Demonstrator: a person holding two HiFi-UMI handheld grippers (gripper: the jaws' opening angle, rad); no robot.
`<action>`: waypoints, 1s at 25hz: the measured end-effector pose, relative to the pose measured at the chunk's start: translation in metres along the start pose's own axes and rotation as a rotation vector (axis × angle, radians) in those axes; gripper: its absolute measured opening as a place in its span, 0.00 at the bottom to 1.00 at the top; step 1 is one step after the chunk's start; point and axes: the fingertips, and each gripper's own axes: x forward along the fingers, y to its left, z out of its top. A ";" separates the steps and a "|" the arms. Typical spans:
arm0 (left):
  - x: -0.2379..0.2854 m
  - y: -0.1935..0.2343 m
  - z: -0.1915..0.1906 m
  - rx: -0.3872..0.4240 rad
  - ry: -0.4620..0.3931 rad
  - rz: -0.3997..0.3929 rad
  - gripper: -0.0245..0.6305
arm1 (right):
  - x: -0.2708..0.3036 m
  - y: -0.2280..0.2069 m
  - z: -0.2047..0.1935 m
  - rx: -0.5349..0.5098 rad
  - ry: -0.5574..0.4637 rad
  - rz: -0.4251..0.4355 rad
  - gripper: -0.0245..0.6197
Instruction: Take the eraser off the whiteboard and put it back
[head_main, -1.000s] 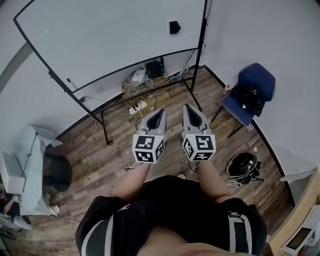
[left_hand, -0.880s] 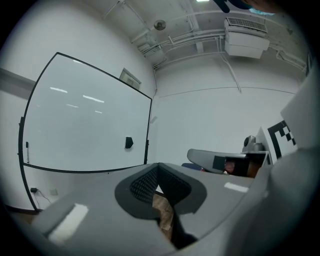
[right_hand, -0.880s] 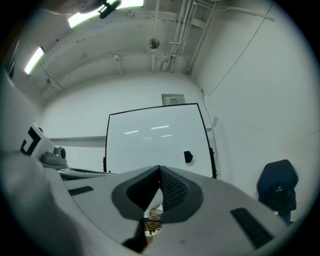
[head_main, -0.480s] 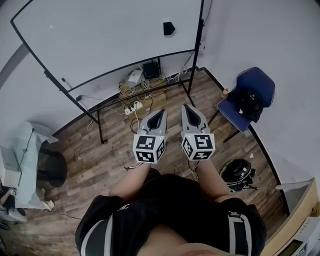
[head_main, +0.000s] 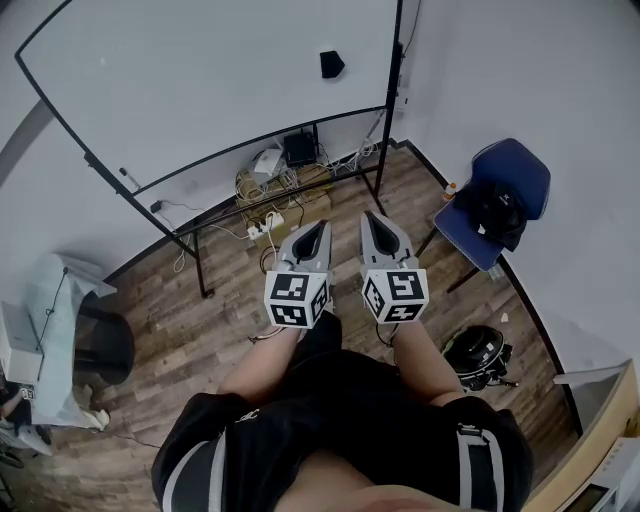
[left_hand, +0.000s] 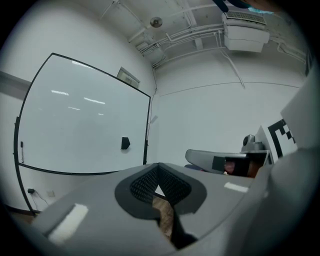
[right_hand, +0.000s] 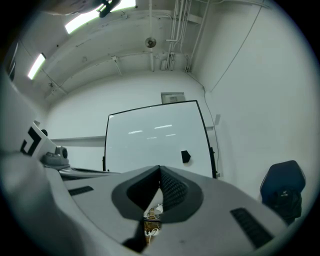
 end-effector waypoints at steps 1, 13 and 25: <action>0.005 0.002 -0.001 -0.003 -0.001 -0.003 0.05 | 0.003 -0.002 -0.001 -0.004 0.002 -0.002 0.05; 0.087 0.054 0.007 -0.036 -0.025 -0.022 0.05 | 0.090 -0.046 -0.006 -0.032 0.022 -0.027 0.05; 0.168 0.122 0.018 -0.081 -0.014 -0.023 0.05 | 0.193 -0.072 -0.005 -0.049 0.033 -0.034 0.05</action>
